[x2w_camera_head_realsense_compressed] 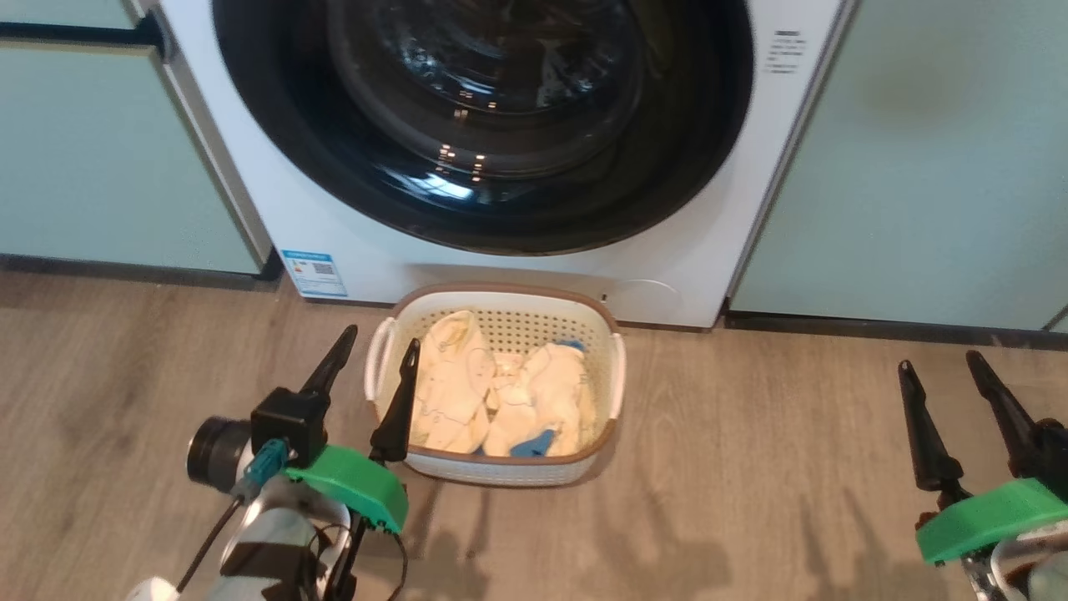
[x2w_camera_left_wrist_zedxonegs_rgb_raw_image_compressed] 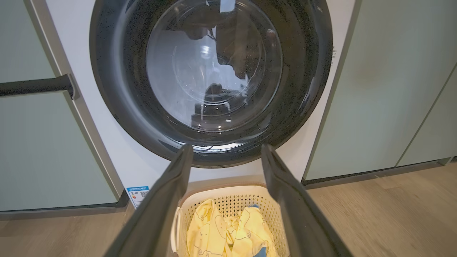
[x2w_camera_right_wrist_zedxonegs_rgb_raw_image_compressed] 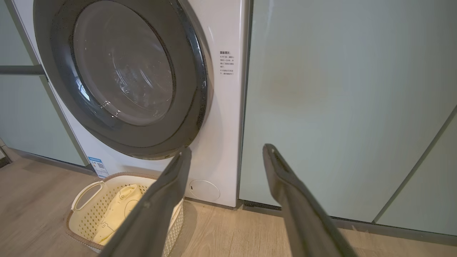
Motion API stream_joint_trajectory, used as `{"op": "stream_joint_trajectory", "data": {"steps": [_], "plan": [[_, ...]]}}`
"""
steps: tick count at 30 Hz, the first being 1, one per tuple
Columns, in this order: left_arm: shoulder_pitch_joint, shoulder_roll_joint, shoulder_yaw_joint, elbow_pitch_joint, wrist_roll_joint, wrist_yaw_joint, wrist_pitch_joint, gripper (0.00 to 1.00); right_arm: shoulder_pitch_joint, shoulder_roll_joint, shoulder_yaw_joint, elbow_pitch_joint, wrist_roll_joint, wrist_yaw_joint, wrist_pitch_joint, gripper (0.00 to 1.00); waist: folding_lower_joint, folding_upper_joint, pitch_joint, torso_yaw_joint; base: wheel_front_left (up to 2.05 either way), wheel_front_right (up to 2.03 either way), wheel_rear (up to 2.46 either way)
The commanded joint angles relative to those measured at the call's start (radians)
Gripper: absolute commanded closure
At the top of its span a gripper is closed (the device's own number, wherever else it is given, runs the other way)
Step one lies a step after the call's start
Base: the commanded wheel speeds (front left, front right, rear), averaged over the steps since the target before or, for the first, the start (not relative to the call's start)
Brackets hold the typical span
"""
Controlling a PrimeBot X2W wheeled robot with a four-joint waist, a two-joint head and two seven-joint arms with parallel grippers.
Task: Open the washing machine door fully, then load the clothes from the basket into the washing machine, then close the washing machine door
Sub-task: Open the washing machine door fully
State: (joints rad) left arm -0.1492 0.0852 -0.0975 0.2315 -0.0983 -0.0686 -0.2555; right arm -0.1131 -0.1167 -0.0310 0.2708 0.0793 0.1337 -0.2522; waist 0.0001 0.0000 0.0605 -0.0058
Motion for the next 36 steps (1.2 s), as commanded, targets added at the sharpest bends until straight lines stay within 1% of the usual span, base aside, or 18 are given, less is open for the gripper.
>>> {"op": "stream_joint_trajectory", "data": {"steps": [1, 7, 12, 36], "plan": [[-0.058, 0.011, 0.041, -0.035, 0.001, -0.003, -0.006, 0.0, -0.05, -0.014, 0.015, -0.035, 0.004, -0.003, -0.01, 0.0, -0.0001, 0.0, 0.0, 0.0, 0.98, 0.98, -1.97], [-0.06, 0.01, 0.043, -0.031, 0.004, -0.004, -0.006, 0.0, -0.052, -0.015, 0.013, -0.035, 0.007, -0.003, -0.01, 0.0, -0.0001, 0.0, 0.001, 0.0, 0.76, 0.76, -1.53], [-0.061, 0.01, 0.045, -0.03, 0.006, -0.006, -0.006, 0.0, -0.055, -0.014, 0.013, -0.034, 0.01, -0.003, -0.01, 0.0, -0.0001, 0.0, 0.003, -0.002, 0.36, 0.36, -0.71], [-0.063, 0.004, 0.05, -0.017, 0.009, -0.011, -0.006, 0.0, -0.053, -0.014, 0.013, -0.03, 0.01, -0.003, -0.01, 0.0, -0.0001, 0.0, 0.002, -0.004, 0.01, 0.01, -0.01]]}}
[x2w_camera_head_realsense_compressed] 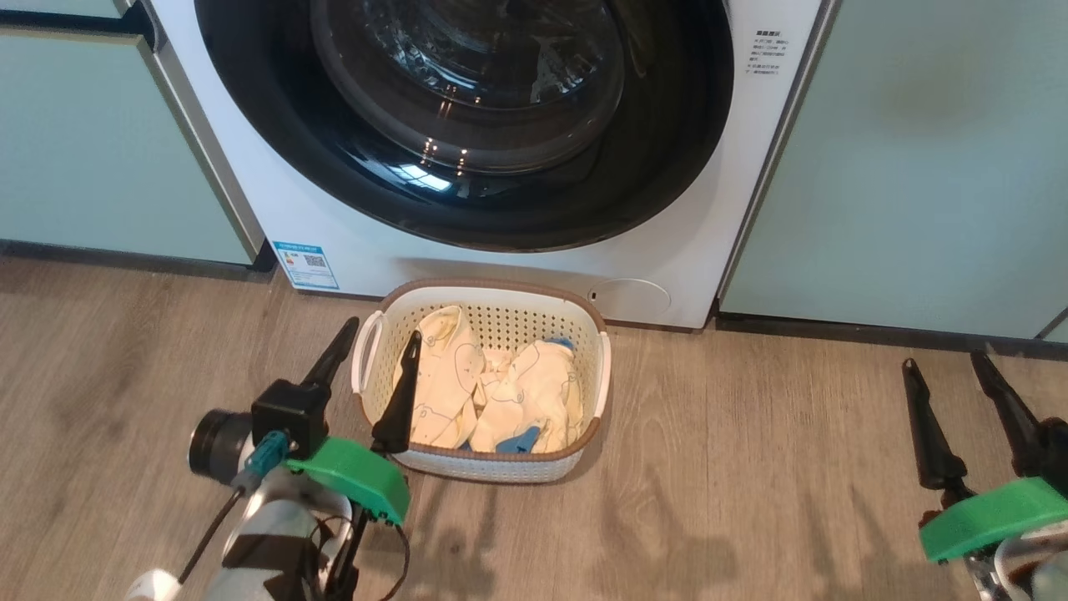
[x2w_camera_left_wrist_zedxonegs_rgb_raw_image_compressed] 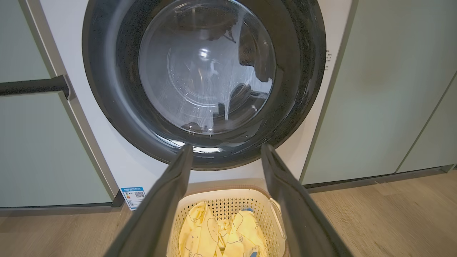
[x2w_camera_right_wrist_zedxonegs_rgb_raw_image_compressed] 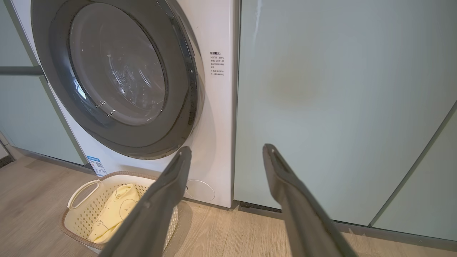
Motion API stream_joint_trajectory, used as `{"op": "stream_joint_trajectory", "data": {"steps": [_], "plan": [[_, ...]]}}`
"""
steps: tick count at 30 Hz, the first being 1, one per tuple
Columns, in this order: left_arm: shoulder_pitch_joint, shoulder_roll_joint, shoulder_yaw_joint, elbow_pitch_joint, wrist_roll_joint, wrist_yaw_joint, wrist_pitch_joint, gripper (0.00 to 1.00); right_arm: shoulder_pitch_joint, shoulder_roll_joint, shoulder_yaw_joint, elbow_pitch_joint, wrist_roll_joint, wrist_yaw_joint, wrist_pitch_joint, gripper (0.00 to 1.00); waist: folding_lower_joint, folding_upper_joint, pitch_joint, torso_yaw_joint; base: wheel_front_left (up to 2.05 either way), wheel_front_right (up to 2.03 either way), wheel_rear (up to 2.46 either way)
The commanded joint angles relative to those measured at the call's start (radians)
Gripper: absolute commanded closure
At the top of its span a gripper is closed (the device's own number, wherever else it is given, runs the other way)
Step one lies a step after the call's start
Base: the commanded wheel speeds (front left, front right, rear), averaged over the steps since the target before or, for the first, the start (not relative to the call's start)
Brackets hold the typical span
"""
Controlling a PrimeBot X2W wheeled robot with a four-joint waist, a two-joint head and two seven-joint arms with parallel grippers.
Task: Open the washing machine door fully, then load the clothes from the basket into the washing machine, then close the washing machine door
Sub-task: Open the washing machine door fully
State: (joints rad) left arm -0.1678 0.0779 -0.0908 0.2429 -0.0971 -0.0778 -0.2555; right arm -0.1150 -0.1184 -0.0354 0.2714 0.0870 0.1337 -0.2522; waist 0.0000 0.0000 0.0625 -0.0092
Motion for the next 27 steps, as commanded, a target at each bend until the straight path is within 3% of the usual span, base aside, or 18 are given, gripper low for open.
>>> {"op": "stream_joint_trajectory", "data": {"steps": [1, 10, 11, 12, 18, 21, 27], "plan": [[-0.044, 0.011, 0.044, -0.029, 0.008, -0.002, -0.006, 0.0, -0.051, -0.011, 0.017, -0.031, 0.001, -0.003, -0.01, 0.0, 0.0, 0.0, -0.001, 0.0, 0.0, 0.0, 0.0], [-0.045, 0.008, 0.044, -0.032, 0.009, -0.004, -0.006, 0.0, -0.05, -0.014, 0.016, -0.03, 0.01, -0.003, -0.01, 0.0, 0.0, 0.0, 0.007, 0.0, 0.0, 0.0, 0.0], [-0.045, 0.008, 0.043, -0.033, 0.011, -0.004, -0.006, 0.0, -0.051, -0.014, 0.015, -0.029, 0.012, -0.003, -0.01, 0.33, 0.0, 0.0, 0.009, 0.0, 0.0, 0.0, 0.0], [-0.046, 0.007, 0.043, -0.034, 0.012, -0.004, -0.006, 0.0, -0.053, -0.016, 0.012, -0.03, 0.015, -0.003, -0.01, 0.96, 0.0, 0.0, 0.011, 0.0, 0.0, 0.0, 0.0], [-0.052, 0.004, 0.044, -0.042, 0.006, -0.004, -0.006, 0.0, -0.061, -0.022, 0.004, -0.029, 0.043, -0.003, -0.009, 1.0, 0.0, 0.0, 0.03, 0.002, 0.0, 0.0, 0.0], [-0.063, 0.001, 0.041, -0.047, 0.005, -0.004, -0.006, 0.0, -0.078, -0.015, -0.006, -0.02, 0.11, -0.003, -0.009, 1.0, 0.0, 0.0, 0.047, 0.005, 0.0, 0.0, 0.0], [-0.093, -0.004, 0.031, -0.058, 0.01, -0.004, -0.006, 0.0, -0.141, 0.006, -0.009, -0.02, 0.408, -0.003, 0.034, 1.0, 0.0, 0.0, 0.095, 0.015, 0.0, 0.0, 0.0]]}}
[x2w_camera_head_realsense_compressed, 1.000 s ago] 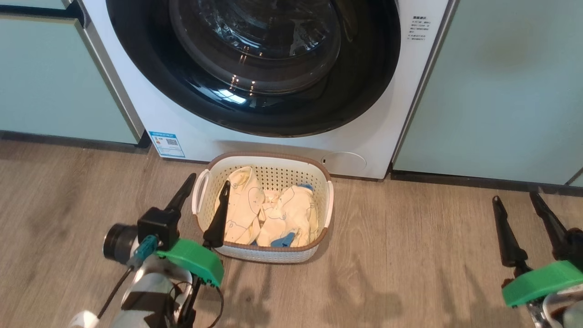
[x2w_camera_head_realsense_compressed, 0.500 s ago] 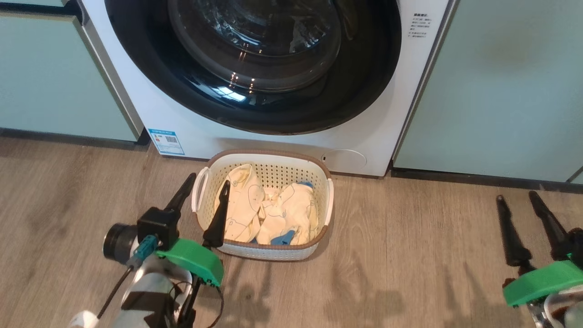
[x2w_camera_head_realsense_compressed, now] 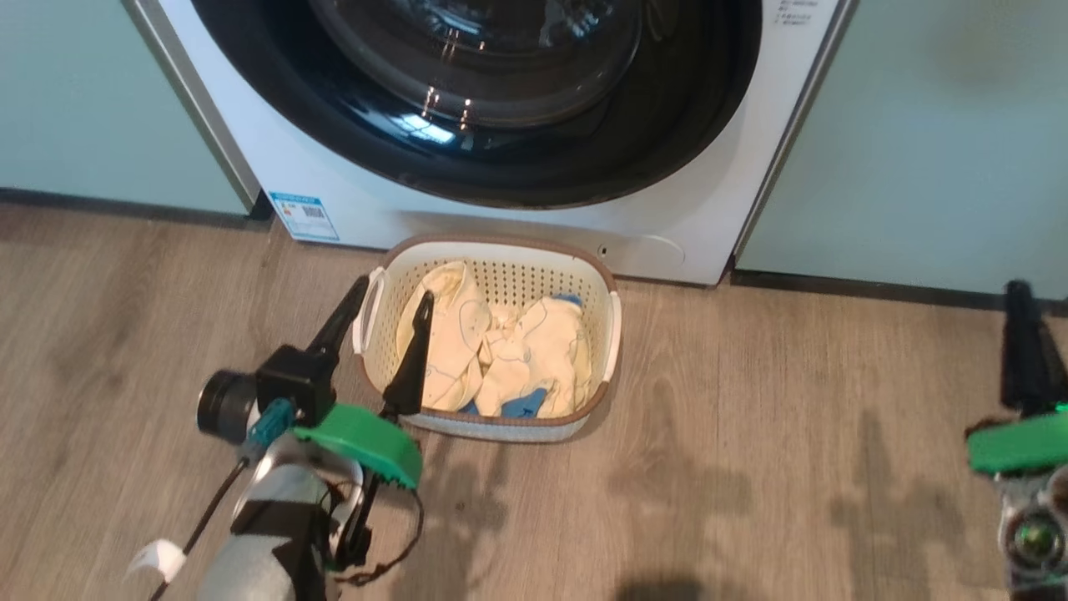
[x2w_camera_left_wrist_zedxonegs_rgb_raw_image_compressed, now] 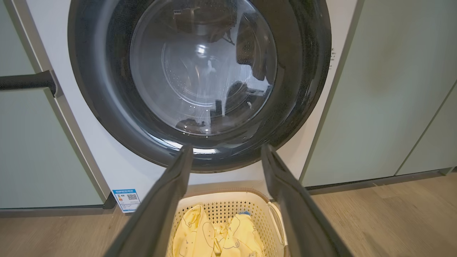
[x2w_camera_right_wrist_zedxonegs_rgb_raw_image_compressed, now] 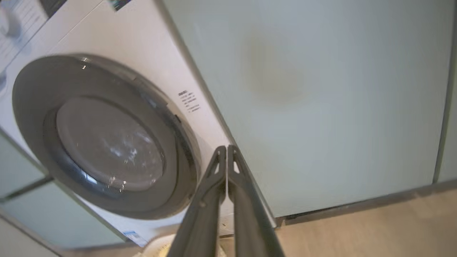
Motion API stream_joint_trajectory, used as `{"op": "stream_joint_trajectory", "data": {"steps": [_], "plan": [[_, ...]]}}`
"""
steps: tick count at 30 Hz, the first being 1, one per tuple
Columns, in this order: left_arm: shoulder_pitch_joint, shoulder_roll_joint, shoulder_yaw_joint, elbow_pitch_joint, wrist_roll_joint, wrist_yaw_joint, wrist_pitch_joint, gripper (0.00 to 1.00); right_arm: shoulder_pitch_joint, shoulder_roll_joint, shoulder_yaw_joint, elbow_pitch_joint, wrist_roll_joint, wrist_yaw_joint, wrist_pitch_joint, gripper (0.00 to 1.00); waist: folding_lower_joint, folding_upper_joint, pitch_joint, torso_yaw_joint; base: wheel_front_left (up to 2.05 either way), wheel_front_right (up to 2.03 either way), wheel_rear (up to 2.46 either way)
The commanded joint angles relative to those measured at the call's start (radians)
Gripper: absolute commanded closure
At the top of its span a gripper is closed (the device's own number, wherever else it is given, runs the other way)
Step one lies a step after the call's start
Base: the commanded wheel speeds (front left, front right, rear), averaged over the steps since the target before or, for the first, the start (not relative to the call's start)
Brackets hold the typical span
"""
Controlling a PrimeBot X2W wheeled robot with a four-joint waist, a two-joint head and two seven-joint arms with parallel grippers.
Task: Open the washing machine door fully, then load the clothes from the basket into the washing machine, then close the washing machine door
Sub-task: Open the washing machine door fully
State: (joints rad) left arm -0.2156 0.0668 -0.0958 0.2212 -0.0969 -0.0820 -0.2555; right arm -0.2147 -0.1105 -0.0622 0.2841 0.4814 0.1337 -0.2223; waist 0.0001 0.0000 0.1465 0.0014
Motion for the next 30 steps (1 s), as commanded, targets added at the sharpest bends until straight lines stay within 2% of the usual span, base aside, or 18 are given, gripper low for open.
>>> {"op": "stream_joint_trajectory", "data": {"steps": [1, 2, 8, 11, 15, 19, 24, 30], "plan": [[-0.051, 0.006, 0.034, -0.039, 0.009, 0.001, -0.006, 0.0, -0.055, -0.001, 0.018, -0.037, 0.08, -0.003, 0.02, 1.0, -0.0001, 0.0, 0.02, 0.007, 0.0, 0.0, 0.0], [-0.064, 0.005, 0.03, -0.044, 0.013, 0.002, -0.006, 0.0, -0.084, -0.008, 0.017, -0.045, 0.206, -0.003, 0.054, 1.0, -0.0001, 0.0, 0.04, 0.013, 0.0, 0.0, 0.0], [-0.104, -0.001, 0.016, -0.056, 0.015, 0.004, -0.006, 0.0, -0.188, -0.016, -0.015, -0.047, 0.641, -0.003, 0.222, 1.0, -0.0001, 0.0, 0.096, 0.033, 0.0, 0.0, 0.0], [-0.12, -0.004, 0.01, -0.061, 0.016, 0.006, -0.006, 0.0, -0.239, -0.012, -0.045, -0.035, 0.845, -0.003, 0.34, 1.0, -0.0001, 0.0, 0.121, 0.045, 0.0, 0.0, 0.0], [-0.134, -0.006, 0.005, -0.068, 0.017, 0.01, -0.006, 0.0, -0.304, -0.016, -0.08, 0.004, 1.054, -0.003, 0.508, 1.0, -0.0001, 0.0, 0.149, 0.058, 0.0, 0.0, 0.0], [-0.145, -0.008, 0.003, -0.075, 0.014, 0.012, -0.006, 0.0, -0.368, -0.04, -0.089, 0.057, 1.182, -0.003, 0.657, 1.0, -0.0001, 0.0, 0.175, 0.069, 0.0, 0.0, 0.0], [-0.159, -0.01, 0.0, -0.083, 0.016, 0.013, -0.006, 0.0, -0.447, -0.082, -0.064, 0.114, 1.261, -0.003, 0.792, 1.0, -0.0001, 0.0, 0.211, 0.08, 0.0, 0.0, 0.0], [-0.178, -0.012, -0.008, -0.09, 0.016, 0.014, -0.006, 0.0, -0.553, -0.115, -0.035, 0.171, 1.303, -0.003, 0.848, 1.0, -0.0001, 0.0, 0.248, 0.092, 0.0, 0.0, 0.0]]}}
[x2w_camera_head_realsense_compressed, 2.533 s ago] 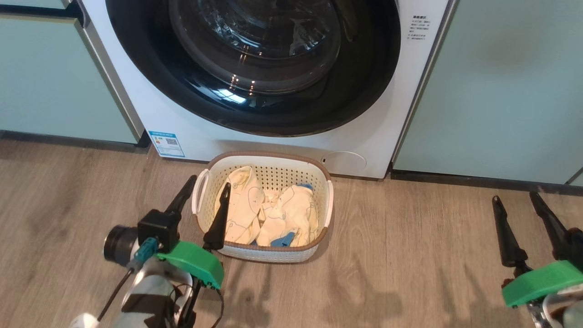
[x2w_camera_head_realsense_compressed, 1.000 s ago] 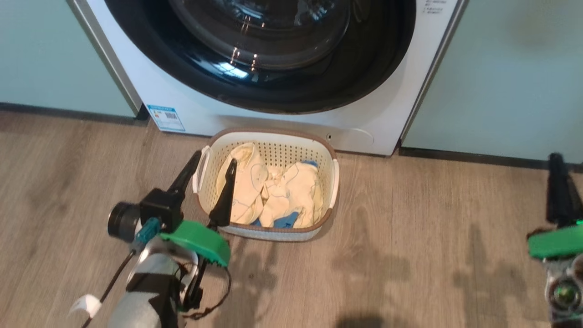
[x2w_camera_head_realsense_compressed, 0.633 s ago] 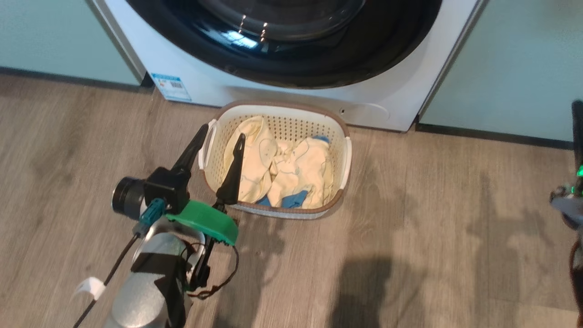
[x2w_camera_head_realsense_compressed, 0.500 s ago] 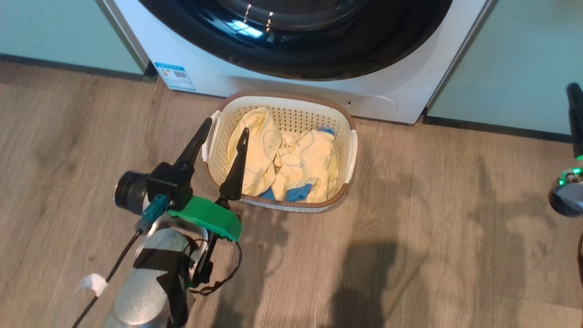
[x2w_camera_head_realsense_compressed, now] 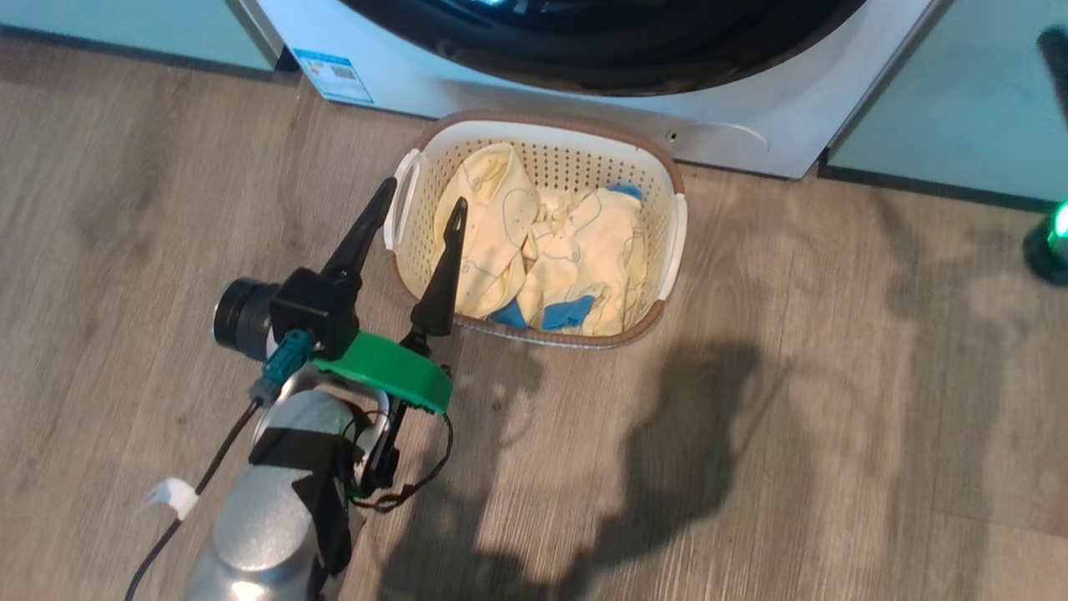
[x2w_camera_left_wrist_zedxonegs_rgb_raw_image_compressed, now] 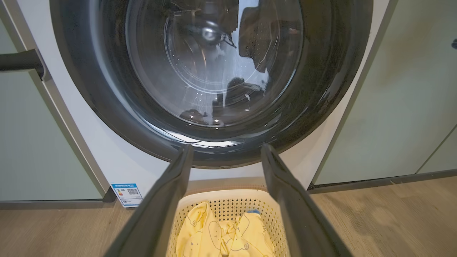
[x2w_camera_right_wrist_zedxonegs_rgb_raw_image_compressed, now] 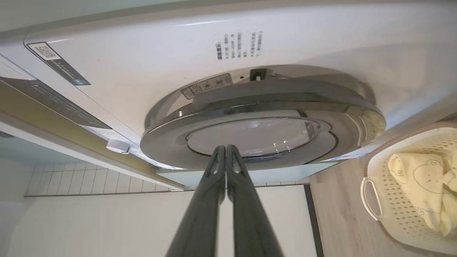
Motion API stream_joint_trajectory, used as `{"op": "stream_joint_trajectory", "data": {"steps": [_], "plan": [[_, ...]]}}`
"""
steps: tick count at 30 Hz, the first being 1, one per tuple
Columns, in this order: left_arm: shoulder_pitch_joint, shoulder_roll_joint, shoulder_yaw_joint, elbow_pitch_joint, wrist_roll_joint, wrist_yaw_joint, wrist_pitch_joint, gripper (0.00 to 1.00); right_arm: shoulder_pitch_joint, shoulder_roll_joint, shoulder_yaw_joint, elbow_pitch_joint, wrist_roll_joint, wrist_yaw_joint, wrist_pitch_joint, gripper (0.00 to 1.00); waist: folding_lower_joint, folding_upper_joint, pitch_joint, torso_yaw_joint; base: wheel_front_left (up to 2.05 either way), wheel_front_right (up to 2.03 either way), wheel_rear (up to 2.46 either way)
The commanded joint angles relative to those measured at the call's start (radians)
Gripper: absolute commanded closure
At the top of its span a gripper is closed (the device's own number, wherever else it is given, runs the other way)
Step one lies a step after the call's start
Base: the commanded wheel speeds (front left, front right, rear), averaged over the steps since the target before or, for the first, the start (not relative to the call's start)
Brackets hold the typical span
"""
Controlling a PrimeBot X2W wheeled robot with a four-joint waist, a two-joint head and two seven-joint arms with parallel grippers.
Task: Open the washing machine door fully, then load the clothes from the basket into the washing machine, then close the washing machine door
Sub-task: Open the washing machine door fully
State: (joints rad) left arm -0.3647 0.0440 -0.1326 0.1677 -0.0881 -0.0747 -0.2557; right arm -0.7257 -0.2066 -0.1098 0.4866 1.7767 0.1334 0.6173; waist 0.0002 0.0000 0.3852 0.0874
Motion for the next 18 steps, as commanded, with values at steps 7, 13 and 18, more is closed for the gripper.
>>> {"op": "stream_joint_trajectory", "data": {"steps": [7, 13, 18], "plan": [[-0.056, 0.009, 0.01, -0.041, -0.001, 0.01, -0.006, 0.0, -0.231, -0.035, 0.057, 0.059, 0.026, -0.003, -0.016, 1.0, -0.0002, 0.0, 0.049, 0.029, 0.0, 0.0, 0.0], [-0.075, 0.007, -0.016, -0.036, -0.02, 0.014, -0.006, 0.0, -0.38, -0.042, 0.092, 0.174, 0.045, -0.003, -0.037, 1.0, -0.0002, 0.0, 0.074, 0.06, 0.0, 0.0, 0.0], [-0.086, 0.007, -0.038, -0.039, -0.038, 0.024, -0.006, 0.0, -0.484, -0.054, 0.133, 0.276, 0.042, -0.003, -0.041, 1.0, -0.0002, 0.0, 0.093, 0.087, 0.0, 0.0, 0.0]]}}
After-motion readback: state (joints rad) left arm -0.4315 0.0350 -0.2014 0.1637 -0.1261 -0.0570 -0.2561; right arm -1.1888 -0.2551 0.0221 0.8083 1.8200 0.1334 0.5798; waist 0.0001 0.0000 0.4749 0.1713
